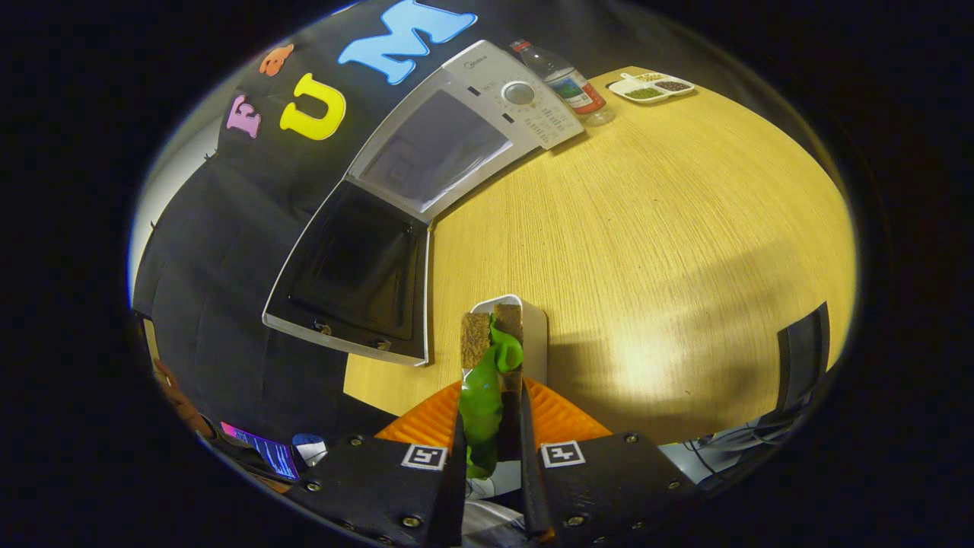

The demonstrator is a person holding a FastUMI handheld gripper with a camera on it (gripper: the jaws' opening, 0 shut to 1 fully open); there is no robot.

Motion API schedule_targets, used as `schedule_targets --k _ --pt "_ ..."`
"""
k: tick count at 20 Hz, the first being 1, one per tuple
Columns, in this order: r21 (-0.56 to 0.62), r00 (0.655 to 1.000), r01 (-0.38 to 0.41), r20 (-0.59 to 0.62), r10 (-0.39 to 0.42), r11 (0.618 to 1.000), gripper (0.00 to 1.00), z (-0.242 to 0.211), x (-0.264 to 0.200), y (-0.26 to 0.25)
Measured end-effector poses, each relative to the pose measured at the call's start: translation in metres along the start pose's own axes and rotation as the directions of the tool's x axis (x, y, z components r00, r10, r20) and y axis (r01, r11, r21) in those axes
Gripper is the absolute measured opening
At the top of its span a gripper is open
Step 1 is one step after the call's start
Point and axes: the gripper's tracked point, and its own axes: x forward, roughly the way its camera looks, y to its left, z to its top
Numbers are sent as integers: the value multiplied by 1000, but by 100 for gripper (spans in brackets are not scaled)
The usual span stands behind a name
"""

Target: Open the microwave, put the food inside, and close the microwave door.

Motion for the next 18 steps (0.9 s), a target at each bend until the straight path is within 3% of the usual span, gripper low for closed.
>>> schedule_targets --k 8,11,18 --pt "11 993 -76 88 75 997 30 46 -14 39" --pt "10 982 -121 147 119 993 30 73 -7 58" --pt "-12 959 -148 242 146 989 30 132 27 87"
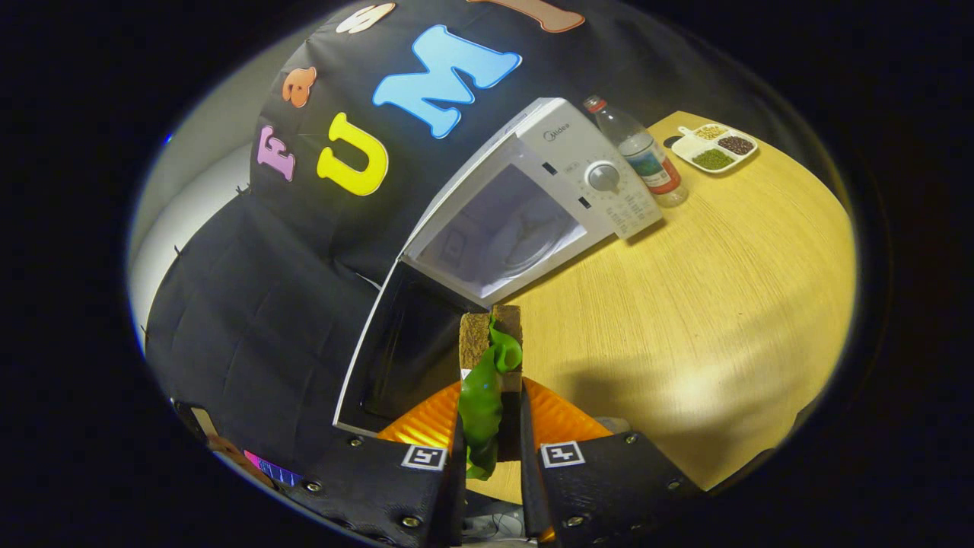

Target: Open the microwave, put the food inside, and close the microwave door.

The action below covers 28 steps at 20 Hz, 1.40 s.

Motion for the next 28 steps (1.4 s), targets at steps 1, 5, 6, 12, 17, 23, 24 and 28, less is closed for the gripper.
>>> schedule_targets --k 1,5,6,12,17,23,24,28 --pt "-2 1000 -3 16 3 1000 30 8 10 0" --pt "24 998 -29 50 28 999 30 32 51 4" --pt "17 998 -23 59 22 1000 30 38 61 2" --pt "-11 988 7 151 -5 1000 30 66 108 -1" --pt "21 982 35 185 -38 999 30 80 155 -9" --pt "19 977 33 210 -36 999 30 97 195 -9" --pt "20 975 33 218 -37 999 30 99 200 -9" --pt "49 963 27 266 -40 998 30 117 219 -16"
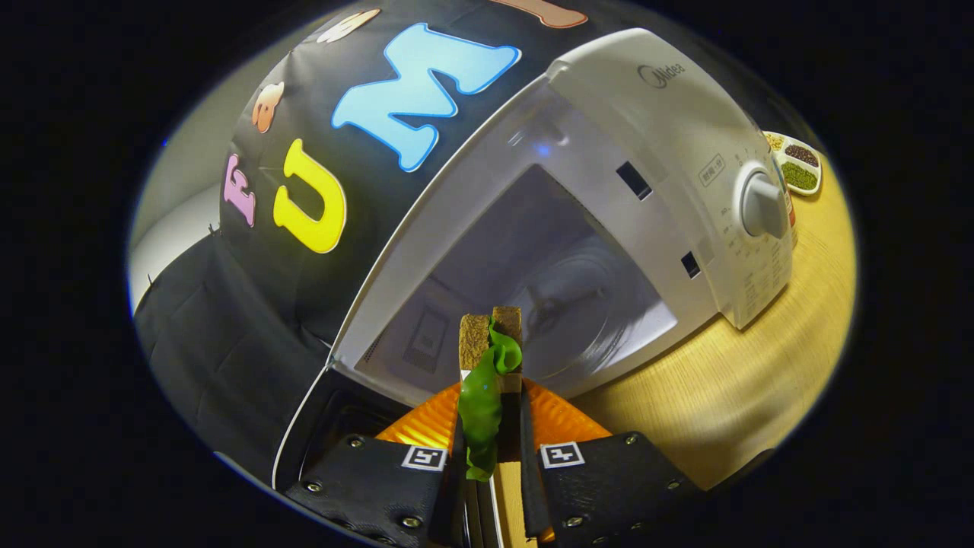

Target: Open the microwave, put the food inside, and close the microwave door.

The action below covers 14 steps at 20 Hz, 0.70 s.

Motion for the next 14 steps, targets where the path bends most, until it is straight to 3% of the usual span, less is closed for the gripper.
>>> schedule_targets --k 6,9,10,12,14 --pt "-5 999 18 48 -18 1000 30 12 39 -7" --pt "-39 996 51 71 -48 998 30 13 52 -12" --pt "-58 994 82 78 -78 995 34 11 55 -17" --pt "-117 985 157 96 -147 981 52 12 57 -31" --pt "-191 969 236 112 -218 953 90 10 52 -43"
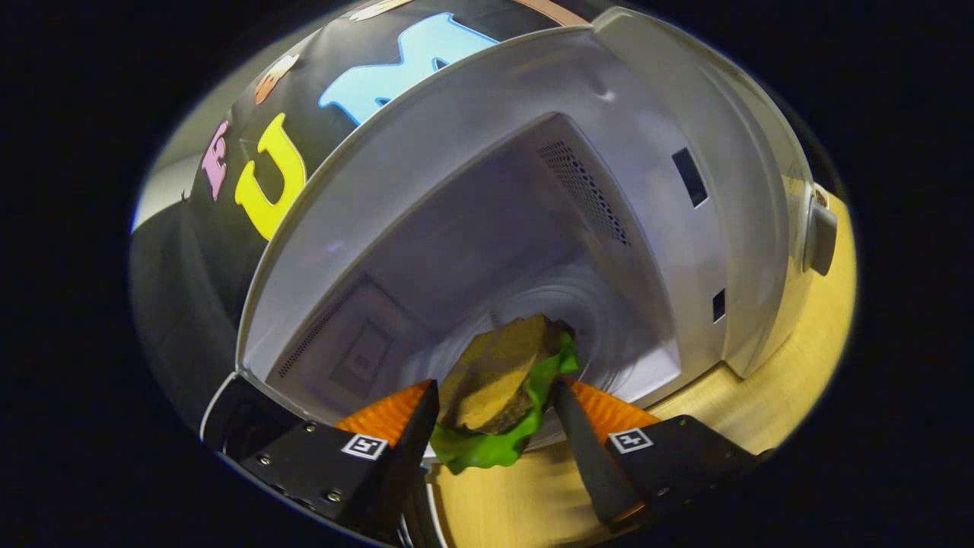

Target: Open the microwave, put the food inside, and close the microwave door.

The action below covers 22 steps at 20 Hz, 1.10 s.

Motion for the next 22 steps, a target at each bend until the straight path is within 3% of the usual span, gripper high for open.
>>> schedule_targets --k 1,5,8,13,22 --pt "-49 999 37 11 -36 998 95 1 -3 -7" --pt "-230 983 179 68 -168 956 95 10 -19 -31" --pt "-313 978 207 99 -185 927 96 19 -30 -30" --pt "-374 984 162 136 -119 913 96 33 -74 -5" --pt "-413 979 94 203 -9 906 96 45 -194 52"
